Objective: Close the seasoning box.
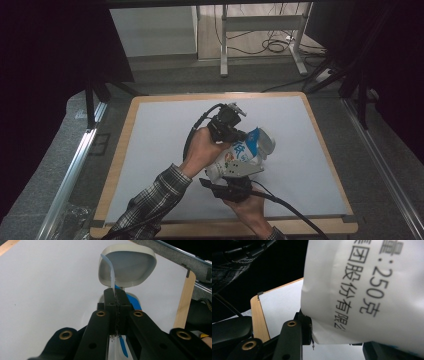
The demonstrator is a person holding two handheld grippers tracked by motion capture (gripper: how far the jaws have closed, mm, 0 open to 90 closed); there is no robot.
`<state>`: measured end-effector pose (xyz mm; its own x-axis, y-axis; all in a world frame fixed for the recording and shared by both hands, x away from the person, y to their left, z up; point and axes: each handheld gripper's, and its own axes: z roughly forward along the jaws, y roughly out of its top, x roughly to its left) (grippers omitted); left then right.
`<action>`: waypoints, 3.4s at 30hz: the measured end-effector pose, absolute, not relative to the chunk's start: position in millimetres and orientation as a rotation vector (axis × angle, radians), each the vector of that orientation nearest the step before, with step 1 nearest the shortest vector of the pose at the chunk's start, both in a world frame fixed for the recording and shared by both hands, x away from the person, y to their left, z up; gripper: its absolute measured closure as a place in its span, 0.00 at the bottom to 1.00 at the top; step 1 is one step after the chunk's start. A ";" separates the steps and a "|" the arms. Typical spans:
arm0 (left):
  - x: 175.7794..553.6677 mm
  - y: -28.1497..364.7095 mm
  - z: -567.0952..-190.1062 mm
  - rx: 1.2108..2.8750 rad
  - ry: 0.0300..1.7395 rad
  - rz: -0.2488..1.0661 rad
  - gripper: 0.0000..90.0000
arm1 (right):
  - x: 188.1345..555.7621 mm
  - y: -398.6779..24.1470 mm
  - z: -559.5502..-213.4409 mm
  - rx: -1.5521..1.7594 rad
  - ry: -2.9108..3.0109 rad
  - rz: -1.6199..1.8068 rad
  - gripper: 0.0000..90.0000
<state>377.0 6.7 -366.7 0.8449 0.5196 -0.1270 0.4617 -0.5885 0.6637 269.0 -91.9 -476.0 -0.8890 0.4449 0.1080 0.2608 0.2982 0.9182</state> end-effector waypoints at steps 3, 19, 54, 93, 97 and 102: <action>376.8 5.8 -367.0 2.296 0.710 0.105 1.00 | 269.0 -91.9 -476.1 0.660 2.391 1.640 0.71; 377.1 3.2 -365.8 2.308 0.703 0.105 1.00 | 269.1 -92.5 -475.6 0.663 2.385 1.645 0.70; 376.8 1.1 -365.0 2.311 0.698 0.109 1.00 | 268.7 -93.1 -474.1 0.665 2.381 1.650 0.70; 377.8 -2.7 -364.0 2.329 0.690 0.116 1.00 | 269.1 -93.9 -472.7 0.668 2.376 1.656 0.70; 377.8 -3.4 -363.8 2.329 0.691 0.114 1.00 | 269.2 -94.2 -472.3 0.669 2.374 1.658 0.70; 378.2 -3.6 -363.4 2.333 0.694 0.109 1.00 | 268.9 -94.2 -472.0 0.668 2.374 1.662 0.70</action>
<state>378.2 -3.6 -363.4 0.8537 0.5092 -0.1093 0.4512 -0.6184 0.6434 268.9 -94.2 -472.0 -0.8857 0.4496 0.1157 0.2626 0.2797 0.9235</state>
